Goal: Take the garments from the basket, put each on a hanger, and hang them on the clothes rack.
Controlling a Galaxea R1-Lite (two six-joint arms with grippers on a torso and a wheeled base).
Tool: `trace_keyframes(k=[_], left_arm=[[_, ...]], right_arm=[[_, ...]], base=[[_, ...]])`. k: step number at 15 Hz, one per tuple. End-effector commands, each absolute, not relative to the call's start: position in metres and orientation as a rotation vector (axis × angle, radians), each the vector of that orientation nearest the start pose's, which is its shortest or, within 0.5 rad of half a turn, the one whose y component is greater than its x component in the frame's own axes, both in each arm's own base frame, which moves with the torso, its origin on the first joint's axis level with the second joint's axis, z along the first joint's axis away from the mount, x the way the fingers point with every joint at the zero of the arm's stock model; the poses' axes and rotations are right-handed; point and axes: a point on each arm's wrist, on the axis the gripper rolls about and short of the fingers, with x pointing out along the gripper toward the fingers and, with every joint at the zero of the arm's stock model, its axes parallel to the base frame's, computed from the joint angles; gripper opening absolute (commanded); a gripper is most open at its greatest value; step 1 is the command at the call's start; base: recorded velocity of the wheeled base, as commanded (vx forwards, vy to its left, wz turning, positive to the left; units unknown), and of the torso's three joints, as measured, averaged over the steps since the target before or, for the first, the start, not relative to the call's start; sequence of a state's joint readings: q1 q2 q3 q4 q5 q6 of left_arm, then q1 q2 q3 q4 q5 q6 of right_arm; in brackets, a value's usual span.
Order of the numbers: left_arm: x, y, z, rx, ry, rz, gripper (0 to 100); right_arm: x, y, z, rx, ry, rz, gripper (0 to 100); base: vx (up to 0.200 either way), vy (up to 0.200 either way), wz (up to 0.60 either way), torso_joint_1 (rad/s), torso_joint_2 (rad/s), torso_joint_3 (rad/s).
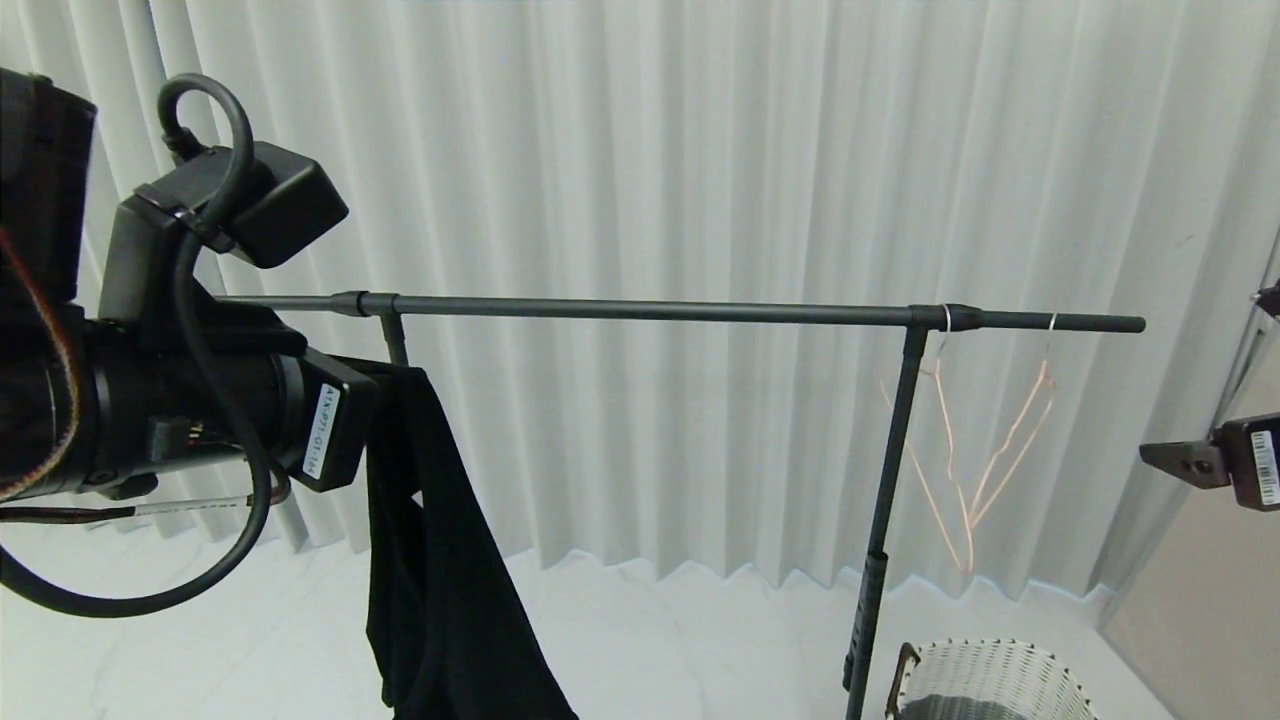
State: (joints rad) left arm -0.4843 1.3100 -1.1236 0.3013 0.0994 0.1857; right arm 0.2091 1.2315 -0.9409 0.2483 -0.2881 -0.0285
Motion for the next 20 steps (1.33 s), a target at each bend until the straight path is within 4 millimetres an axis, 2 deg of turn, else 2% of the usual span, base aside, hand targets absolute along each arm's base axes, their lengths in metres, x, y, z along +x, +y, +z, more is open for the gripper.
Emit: trace_keyframes(k=[1, 7, 12, 15, 20], left_arm=[[0.177, -0.090, 0.284, 0.324, 0.434, -0.420, 0], [0.177, -0.090, 0.283, 0.325, 0.436, -0.419, 0], [0.175, -0.089, 0.285, 0.324, 0.426, -0.420, 0], [0.174, -0.089, 0.285, 0.323, 0.423, -0.418, 0], [0.174, -0.089, 0.284, 0.324, 0.428, -0.420, 0]], right_arm=[[0.190, 0.034, 0.245, -0.126, 0.549, -0.077, 100], [0.234, 0.040, 0.217, -0.009, 0.614, -0.135, 100], [0.277, 0.026, 0.174, 0.045, 0.714, -0.296, 100], [0.294, 0.029, 0.150, 0.109, 0.761, -0.381, 100], [0.310, 0.040, 0.135, 0.205, 0.760, -0.455, 100]], base=[[0.200, 0.000, 0.00, -0.002, 0.00, 0.007], [0.200, 0.000, 0.00, 0.002, 0.00, 0.000], [0.000, 0.000, 0.00, 0.000, 0.00, 0.000], [0.000, 0.000, 0.00, 0.000, 0.00, 0.000], [0.000, 0.000, 0.00, 0.000, 0.00, 0.000]])
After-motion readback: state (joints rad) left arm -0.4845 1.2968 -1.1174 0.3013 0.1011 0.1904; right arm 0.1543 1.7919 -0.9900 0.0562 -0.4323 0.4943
